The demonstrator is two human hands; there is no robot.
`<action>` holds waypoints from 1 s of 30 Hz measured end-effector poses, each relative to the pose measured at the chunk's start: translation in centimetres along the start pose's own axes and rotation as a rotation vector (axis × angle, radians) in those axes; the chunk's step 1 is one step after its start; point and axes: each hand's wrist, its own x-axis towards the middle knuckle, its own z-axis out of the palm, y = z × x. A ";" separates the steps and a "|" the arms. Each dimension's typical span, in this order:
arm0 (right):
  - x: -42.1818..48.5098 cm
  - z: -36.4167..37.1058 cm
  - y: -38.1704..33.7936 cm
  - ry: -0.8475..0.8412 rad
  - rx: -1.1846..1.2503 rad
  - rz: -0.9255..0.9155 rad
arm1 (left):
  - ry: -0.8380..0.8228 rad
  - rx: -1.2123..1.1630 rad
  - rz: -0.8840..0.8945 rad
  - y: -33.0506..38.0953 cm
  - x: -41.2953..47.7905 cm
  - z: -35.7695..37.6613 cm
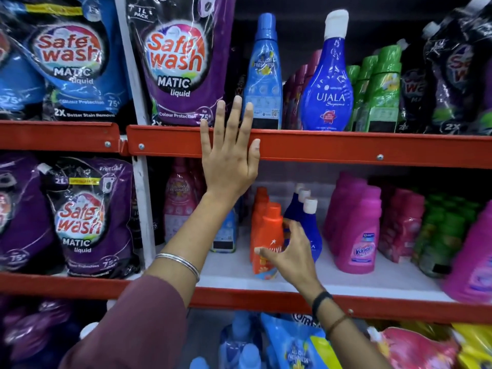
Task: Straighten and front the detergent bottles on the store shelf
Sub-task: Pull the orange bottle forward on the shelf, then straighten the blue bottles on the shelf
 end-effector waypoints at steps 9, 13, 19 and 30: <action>0.1 2.5 1.9 -0.086 -0.040 0.035 | 0.021 0.008 0.009 -0.1 0.0 0.3; 0.1 2.6 2.1 -0.090 -0.069 0.030 | 0.031 0.008 0.011 -0.2 0.0 0.4; -0.2 1.6 1.8 -0.136 -0.107 -0.005 | 0.011 0.005 0.011 -0.2 0.0 0.3; 3.7 -11.4 -6.4 0.364 0.010 -0.403 | -0.083 -0.056 -0.129 3.3 0.0 -0.5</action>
